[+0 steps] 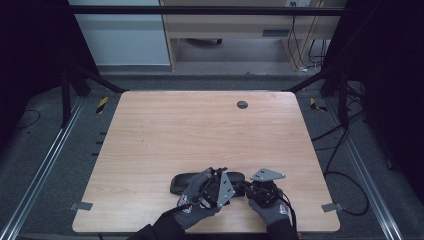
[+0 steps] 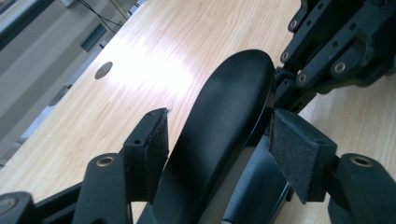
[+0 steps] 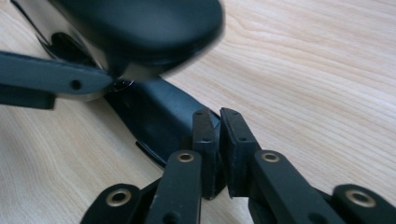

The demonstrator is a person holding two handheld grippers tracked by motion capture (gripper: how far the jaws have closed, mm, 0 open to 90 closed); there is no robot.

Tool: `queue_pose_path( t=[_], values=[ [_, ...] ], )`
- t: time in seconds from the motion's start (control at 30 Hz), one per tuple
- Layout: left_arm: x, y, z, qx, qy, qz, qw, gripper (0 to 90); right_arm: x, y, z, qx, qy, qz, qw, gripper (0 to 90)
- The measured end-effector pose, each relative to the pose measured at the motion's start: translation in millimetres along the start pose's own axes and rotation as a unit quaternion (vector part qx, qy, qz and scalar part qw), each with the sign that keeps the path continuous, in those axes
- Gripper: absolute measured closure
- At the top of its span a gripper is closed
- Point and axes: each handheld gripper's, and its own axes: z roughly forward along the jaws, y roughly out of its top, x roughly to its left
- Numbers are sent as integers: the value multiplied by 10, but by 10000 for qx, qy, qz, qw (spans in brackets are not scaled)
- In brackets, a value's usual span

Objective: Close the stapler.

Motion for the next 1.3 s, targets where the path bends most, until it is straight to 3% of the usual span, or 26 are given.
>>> queue_pose_path(
  t=[0.37,0.67,1.1,1.3],
  values=[
    [21,23,-117,-207,-171,-178,9995,338,-71,4,-58,-114,-139,92,9998,768],
    [53,58,-218,-358,-228,-306,9986,331,-119,10,-107,-193,-171,209,9994,767],
    [265,11,-458,-564,-110,-712,9958,327,-182,38,-201,-268,-322,324,9986,900],
    [358,-51,-515,-578,-38,-879,9944,325,-183,64,-239,-385,-352,300,9982,900]
  ],
)
